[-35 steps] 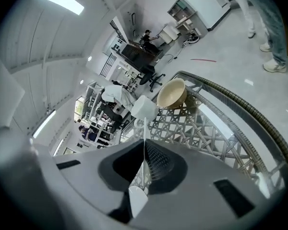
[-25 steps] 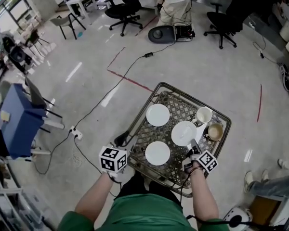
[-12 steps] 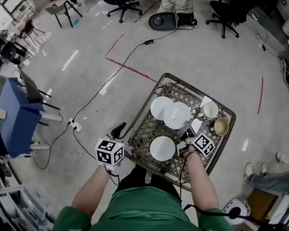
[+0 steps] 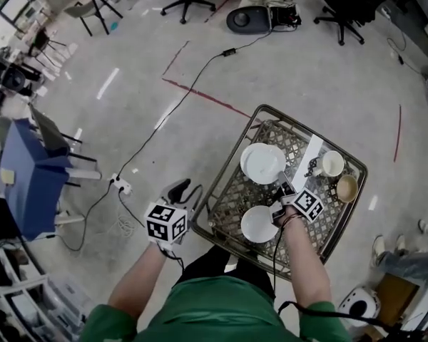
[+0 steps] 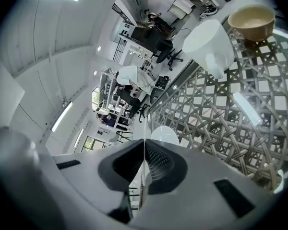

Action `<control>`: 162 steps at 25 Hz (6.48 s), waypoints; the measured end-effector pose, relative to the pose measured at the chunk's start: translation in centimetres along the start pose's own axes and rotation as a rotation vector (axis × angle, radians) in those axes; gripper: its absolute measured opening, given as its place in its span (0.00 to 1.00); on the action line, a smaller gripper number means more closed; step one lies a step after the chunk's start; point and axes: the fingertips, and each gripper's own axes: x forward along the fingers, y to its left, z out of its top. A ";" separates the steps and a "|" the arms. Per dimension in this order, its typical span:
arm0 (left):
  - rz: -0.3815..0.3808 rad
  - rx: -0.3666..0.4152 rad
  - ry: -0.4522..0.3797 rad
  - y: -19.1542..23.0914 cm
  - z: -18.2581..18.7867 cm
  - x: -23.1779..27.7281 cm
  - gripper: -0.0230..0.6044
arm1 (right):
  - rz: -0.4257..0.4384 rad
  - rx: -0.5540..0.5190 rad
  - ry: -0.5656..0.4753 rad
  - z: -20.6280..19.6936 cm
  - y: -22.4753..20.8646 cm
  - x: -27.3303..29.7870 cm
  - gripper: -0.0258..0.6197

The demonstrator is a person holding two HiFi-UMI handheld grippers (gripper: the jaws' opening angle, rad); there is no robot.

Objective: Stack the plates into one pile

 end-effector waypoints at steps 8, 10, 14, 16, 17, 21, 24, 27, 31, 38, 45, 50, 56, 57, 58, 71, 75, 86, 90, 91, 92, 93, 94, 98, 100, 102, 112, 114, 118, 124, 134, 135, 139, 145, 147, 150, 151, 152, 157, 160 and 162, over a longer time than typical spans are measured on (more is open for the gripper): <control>0.004 -0.004 0.018 3.1 0.0 0.4 0.30 | -0.027 0.026 0.004 -1.2 -1.4 2.8 0.09; 0.007 -0.008 0.021 3.7 -0.1 0.6 0.30 | -0.063 0.016 0.015 -1.4 -2.2 3.3 0.09; 0.011 -0.018 0.031 4.2 -0.4 0.5 0.30 | -0.178 -0.029 0.054 -1.7 -4.2 3.6 0.09; 0.011 -0.021 0.032 4.3 -0.7 0.6 0.30 | -0.221 -0.051 0.081 -1.9 -5.0 4.0 0.09; 0.012 -0.023 0.033 4.4 -0.8 0.6 0.30 | -0.236 -0.063 0.094 -1.9 -5.3 4.2 0.09; 0.022 -0.032 0.034 4.7 -1.4 0.4 0.30 | -0.261 -0.103 0.119 -2.2 -5.9 4.6 0.10; 0.026 -0.033 0.032 4.7 -1.6 0.2 0.30 | -0.264 -0.152 0.145 -2.5 -5.8 4.9 0.11; 0.023 -0.032 0.027 4.3 -1.4 0.3 0.30 | -0.298 -0.264 0.199 -2.9 -5.6 5.1 0.31; 0.012 -0.024 0.012 3.4 -0.7 1.0 0.30 | -0.353 -0.437 0.194 -1.4 -4.2 4.3 0.43; -0.016 -0.004 -0.056 0.1 2.4 0.9 0.30 | -0.306 -0.506 -0.004 4.5 2.6 -1.2 0.36; -0.025 0.022 -0.151 -3.6 6.4 0.0 0.30 | -0.243 -0.583 -0.108 8.3 8.0 -7.2 0.28; -0.030 0.055 -0.244 -7.0 10.1 -1.7 0.30 | -0.127 -0.718 -0.161 9.9 13.9 -10.8 0.20; -0.041 0.100 -0.347 -11.1 13.2 -5.0 0.30 | -0.013 -0.896 -0.236 10.0 20.2 -15.5 0.13; -0.041 0.106 -0.359 -11.8 13.6 -5.5 0.30 | 0.002 -0.923 -0.244 10.0 20.9 -16.3 0.13; -0.040 0.112 -0.368 -12.5 13.9 -5.8 0.30 | 0.014 -0.949 -0.251 10.0 21.6 -17.0 0.13; -0.019 0.133 -0.380 -16.3 13.0 -7.7 0.30 | 0.083 -1.059 -0.313 10.5 24.0 -22.5 0.13; -0.013 0.131 -0.365 -16.6 11.6 -7.5 0.30 | 0.079 -1.069 -0.310 10.1 23.1 -23.2 0.13; -0.036 0.104 -0.263 -18.2 6.3 -3.9 0.30 | 0.045 -1.071 -0.278 9.8 19.1 -24.6 0.13; -0.057 0.100 -0.119 -17.5 0.3 -0.3 0.30 | 0.012 -1.060 -0.255 9.1 17.0 -25.1 0.13; -0.062 0.102 -0.077 -17.2 -1.5 0.6 0.30 | 0.001 -1.057 -0.249 8.9 16.5 -25.2 0.13; -0.071 0.107 -0.036 -17.0 -3.2 1.5 0.30 | -0.010 -1.056 -0.246 8.8 16.2 -25.4 0.13; -0.087 0.113 0.006 -17.0 -4.9 2.4 0.28 | -0.021 -1.057 -0.244 8.8 16.0 -25.6 0.13; -0.110 0.117 0.052 -17.0 -6.5 3.3 0.27 | -0.032 -1.057 -0.243 8.8 15.8 -25.7 0.13; -0.226 0.061 0.259 -16.6 -13.9 7.1 0.27 | -0.084 -1.039 -0.242 8.7 14.6 -26.2 0.13; -0.248 0.024 0.353 -15.9 -17.2 8.7 0.29 | -0.115 -1.024 -0.244 8.8 13.7 -26.6 0.13; -0.252 0.018 0.435 -15.2 -19.9 9.9 0.30 | -0.152 -1.005 -0.250 9.0 12.7 -27.4 0.13; -0.284 0.015 0.609 -14.7 -24.0 12.5 0.32 | -0.293 -0.905 -0.264 8.5 8.5 -28.7 0.12; -0.288 -0.010 0.605 -14.6 -24.0 12.6 0.32 | -0.299 -0.891 -0.263 8.1 8.3 -28.5 0.12; -0.296 -0.082 0.587 -14.7 -23.9 12.8 0.32 | -0.307 -0.868 -0.258 7.5 7.8 -28.1 0.12; -0.319 -0.053 0.589 -15.0 -24.2 12.4 0.28 | -0.319 -0.868 -0.244 6.2 8.1 -27.4 0.11; -0.312 -0.083 0.446 -13.7 -20.3 12.2 0.11 | -0.331 -0.842 -0.223 5.0 8.2 -25.7 0.11; -0.325 -0.094 0.430 -13.6 -19.5 12.0 0.10 | -0.331 -0.840 -0.225 4.9 8.3 -25.5 0.10; -0.357 -0.092 0.376 -12.9 -16.3 11.7 0.09 | -0.323 -0.833 -0.242 4.9 9.3 -24.8 0.10; -0.406 -0.082 0.303 -12.9 -11.9 11.6 0.08 | -0.326 -0.844 -0.275 5.8 10.4 -24.9 0.10; -0.417 -0.068 0.290 -12.4 -10.7 11.6 0.08 | -0.334 -0.838 -0.286 5.8 10.6 -25.0 0.10; -0.424 -0.017 0.271 -11.7 -8.5 11.7 0.08 | -0.343 -0.830 -0.296 5.9 10.9 -24.9 0.10; -0.426 -0.005 0.264 -11.7 -7.8 11.9 0.08 | -0.347 -0.830 -0.298 6.0 11.0 -25.0 0.10; -0.428 0.002 0.257 -11.7 -7.2 12.1 0.08 | -0.351 -0.829 -0.300 6.2 11.0 -25.1 0.10; -0.442 0.002 0.222 -11.4 -4.1 13.8 0.08 | -0.375 -0.822 -0.320 6.6 11.0 -25.5 0.10; -0.459 -0.011 0.202 -11.2 -2.2 15.0 0.08 | -0.389 -0.811 -0.331 6.9 10.9 -25.5 0.10; -0.467 -0.020 0.192 -11.2 -1.2 15.9 0.08 | -0.399 -0.797 -0.337 7.0 10.7 -25.6 0.10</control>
